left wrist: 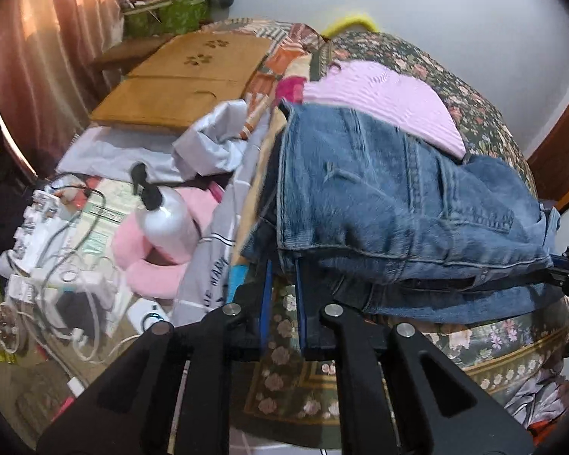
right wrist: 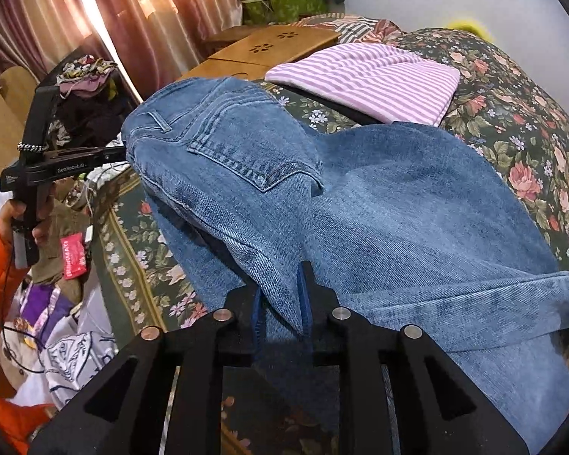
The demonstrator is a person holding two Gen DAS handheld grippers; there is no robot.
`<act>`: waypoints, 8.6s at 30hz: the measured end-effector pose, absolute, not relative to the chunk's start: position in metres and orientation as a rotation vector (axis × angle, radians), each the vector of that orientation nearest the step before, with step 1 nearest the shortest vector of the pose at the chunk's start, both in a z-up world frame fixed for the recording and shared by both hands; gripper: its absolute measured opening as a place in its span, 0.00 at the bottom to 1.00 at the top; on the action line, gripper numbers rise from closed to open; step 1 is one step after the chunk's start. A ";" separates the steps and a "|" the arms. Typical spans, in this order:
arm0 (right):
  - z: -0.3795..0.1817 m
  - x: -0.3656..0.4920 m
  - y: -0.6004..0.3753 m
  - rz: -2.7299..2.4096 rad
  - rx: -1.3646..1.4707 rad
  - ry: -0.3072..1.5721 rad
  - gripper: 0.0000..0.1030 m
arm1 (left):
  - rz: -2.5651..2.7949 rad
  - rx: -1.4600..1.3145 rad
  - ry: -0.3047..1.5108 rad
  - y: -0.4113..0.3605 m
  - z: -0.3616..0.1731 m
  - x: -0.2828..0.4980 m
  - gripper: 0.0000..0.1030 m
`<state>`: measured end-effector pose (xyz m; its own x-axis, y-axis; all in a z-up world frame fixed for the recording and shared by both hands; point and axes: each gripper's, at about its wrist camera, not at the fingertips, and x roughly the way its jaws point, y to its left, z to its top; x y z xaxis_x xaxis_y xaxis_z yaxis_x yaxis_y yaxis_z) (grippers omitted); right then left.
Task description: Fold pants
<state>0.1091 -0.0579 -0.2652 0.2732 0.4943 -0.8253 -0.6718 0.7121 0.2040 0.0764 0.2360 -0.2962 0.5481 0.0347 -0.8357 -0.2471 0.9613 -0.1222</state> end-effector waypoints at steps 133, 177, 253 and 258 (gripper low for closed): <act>-0.326 0.058 -0.525 -0.197 0.423 0.990 0.17 | -0.724 0.101 1.128 -0.243 -0.292 0.167 0.39; -0.207 0.218 -0.230 0.440 -0.017 0.881 0.33 | 0.164 -0.055 0.894 0.196 -0.227 0.218 0.63; -0.227 0.197 -0.086 0.681 -0.115 0.938 0.37 | 0.046 -0.279 1.007 0.269 -0.269 0.131 0.42; -0.257 0.175 -0.089 0.654 -0.121 1.003 0.38 | 0.106 -0.276 1.051 0.266 -0.300 0.138 0.42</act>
